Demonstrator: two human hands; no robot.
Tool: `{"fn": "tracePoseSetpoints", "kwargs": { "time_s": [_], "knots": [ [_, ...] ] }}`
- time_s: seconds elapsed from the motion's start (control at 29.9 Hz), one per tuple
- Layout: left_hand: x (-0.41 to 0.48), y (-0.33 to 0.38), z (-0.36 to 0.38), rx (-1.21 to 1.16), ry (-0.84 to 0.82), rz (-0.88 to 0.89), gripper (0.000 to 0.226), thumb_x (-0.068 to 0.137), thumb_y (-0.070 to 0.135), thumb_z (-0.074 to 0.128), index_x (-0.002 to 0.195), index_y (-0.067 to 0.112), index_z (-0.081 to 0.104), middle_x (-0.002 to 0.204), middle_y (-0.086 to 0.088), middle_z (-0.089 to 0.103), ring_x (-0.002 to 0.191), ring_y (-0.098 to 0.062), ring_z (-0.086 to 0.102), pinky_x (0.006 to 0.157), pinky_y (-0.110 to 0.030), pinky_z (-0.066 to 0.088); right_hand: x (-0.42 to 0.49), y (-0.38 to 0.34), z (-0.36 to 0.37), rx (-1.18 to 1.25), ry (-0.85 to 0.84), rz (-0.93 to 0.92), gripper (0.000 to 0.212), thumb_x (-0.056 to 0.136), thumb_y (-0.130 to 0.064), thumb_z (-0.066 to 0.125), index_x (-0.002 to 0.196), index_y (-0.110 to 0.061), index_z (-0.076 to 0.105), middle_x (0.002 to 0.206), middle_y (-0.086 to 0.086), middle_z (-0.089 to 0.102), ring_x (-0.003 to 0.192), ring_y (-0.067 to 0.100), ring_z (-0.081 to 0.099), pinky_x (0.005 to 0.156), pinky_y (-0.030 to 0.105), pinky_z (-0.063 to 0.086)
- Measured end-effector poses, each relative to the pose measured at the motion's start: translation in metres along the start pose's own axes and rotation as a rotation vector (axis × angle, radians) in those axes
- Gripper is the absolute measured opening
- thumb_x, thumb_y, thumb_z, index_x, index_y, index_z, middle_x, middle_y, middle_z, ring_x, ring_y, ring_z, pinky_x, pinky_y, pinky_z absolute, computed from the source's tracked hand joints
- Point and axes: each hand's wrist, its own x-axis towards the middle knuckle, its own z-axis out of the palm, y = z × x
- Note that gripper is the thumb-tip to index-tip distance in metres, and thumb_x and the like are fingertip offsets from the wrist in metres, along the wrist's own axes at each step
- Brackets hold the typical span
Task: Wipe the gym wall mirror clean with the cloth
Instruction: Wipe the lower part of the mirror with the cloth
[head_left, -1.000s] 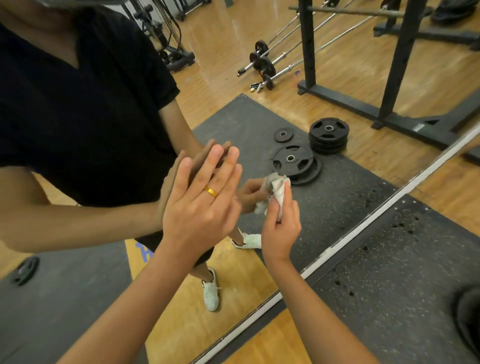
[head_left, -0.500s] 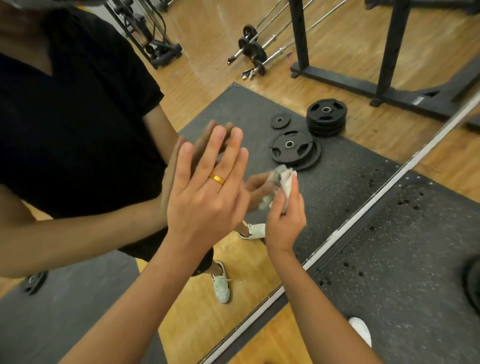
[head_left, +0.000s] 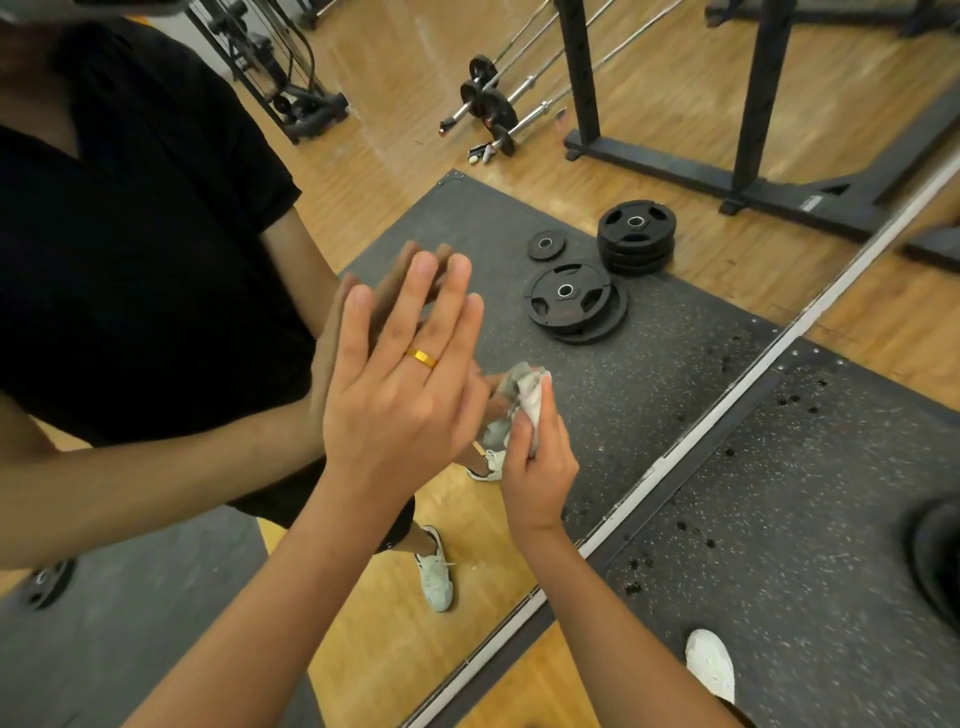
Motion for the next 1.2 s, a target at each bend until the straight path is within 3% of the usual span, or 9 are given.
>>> {"fn": "tracePoseSetpoints", "kwargs": {
  "time_s": [0.17,0.43,0.5,0.57,0.74,0.8,0.9,1.04,1.2],
  "knots": [
    [-0.006,-0.007,-0.011,-0.218,0.049,0.036,0.031,0.095,0.008,0.06,0.122,0.0,0.073,0.144,-0.013,0.059,0.138,-0.033,0.053,0.126,-0.051,0.016,-0.007,-0.003,0.004,0.025,0.036,0.151,0.048,0.107,-0.025,0.046,0.151,-0.006,0.048,0.139,0.005,0.063,0.119,-0.006,0.056,0.092,-0.001,0.037],
    [-0.089,-0.058,-0.075,-0.213,-0.021,-0.116,0.028,0.093,-0.001,0.062,0.12,-0.003,0.071,0.135,-0.016,0.061,0.133,-0.031,0.055,0.12,-0.059,0.024,-0.012,-0.024,0.01,0.118,0.108,0.23,0.047,0.109,-0.018,0.048,0.154,-0.008,0.045,0.135,-0.025,0.049,0.116,-0.03,0.044,0.094,0.0,0.036],
    [-0.099,-0.064,-0.077,-0.202,-0.034,-0.078,0.03,0.094,0.002,0.062,0.123,-0.001,0.069,0.138,-0.015,0.059,0.135,-0.031,0.053,0.121,-0.054,0.024,-0.021,-0.044,0.018,0.128,0.114,0.196,0.049,0.108,-0.021,0.047,0.154,-0.006,0.044,0.136,-0.025,0.051,0.119,-0.022,0.049,0.095,0.003,0.038],
    [-0.101,-0.066,-0.073,-0.167,-0.031,-0.035,0.033,0.093,0.005,0.063,0.124,0.002,0.071,0.14,-0.013,0.059,0.136,-0.031,0.052,0.121,-0.051,0.026,-0.033,-0.065,0.023,0.13,0.095,0.104,0.05,0.107,-0.02,0.047,0.154,-0.002,0.043,0.142,-0.008,0.057,0.125,-0.008,0.055,0.097,0.006,0.041],
    [-0.103,-0.065,-0.064,-0.079,0.023,-0.008,0.034,0.092,0.01,0.063,0.124,0.003,0.073,0.142,-0.01,0.058,0.139,-0.029,0.048,0.123,-0.049,0.023,-0.044,-0.072,0.024,0.093,0.013,-0.121,0.048,0.106,-0.021,0.048,0.151,-0.003,0.045,0.137,-0.019,0.053,0.123,-0.017,0.05,0.097,0.007,0.042],
    [-0.105,-0.065,-0.063,-0.07,0.031,0.001,0.034,0.093,0.011,0.062,0.125,0.004,0.073,0.144,-0.01,0.056,0.141,-0.03,0.046,0.124,-0.048,0.021,-0.04,-0.064,0.022,0.071,0.036,-0.091,0.049,0.106,-0.026,0.047,0.151,-0.009,0.047,0.139,-0.02,0.054,0.124,-0.016,0.051,0.098,0.013,0.047],
    [-0.105,-0.065,-0.062,-0.044,0.029,0.013,0.035,0.094,0.014,0.061,0.126,0.004,0.072,0.143,-0.011,0.059,0.141,-0.031,0.048,0.124,-0.049,0.022,-0.037,-0.057,0.023,0.046,0.145,0.115,0.049,0.106,-0.035,0.045,0.153,-0.021,0.05,0.139,-0.01,0.062,0.122,0.001,0.061,0.101,0.036,0.054],
    [-0.104,-0.066,-0.063,-0.045,0.024,0.019,0.036,0.098,0.017,0.057,0.128,0.005,0.071,0.143,-0.012,0.06,0.14,-0.032,0.05,0.124,-0.048,0.021,-0.038,-0.058,0.028,0.055,0.163,0.24,0.046,0.108,-0.04,0.041,0.154,-0.036,0.045,0.143,-0.004,0.063,0.126,0.012,0.062,0.102,0.047,0.053],
    [-0.105,-0.067,-0.063,-0.07,0.027,0.017,0.039,0.1,0.02,0.052,0.132,0.003,0.068,0.143,-0.012,0.061,0.14,-0.032,0.05,0.123,-0.048,0.022,-0.063,-0.094,0.032,0.153,0.039,0.028,0.046,0.111,-0.025,0.045,0.156,-0.019,0.043,0.154,-0.006,0.051,0.141,0.004,0.048,0.113,0.031,0.044]
  ]
}}
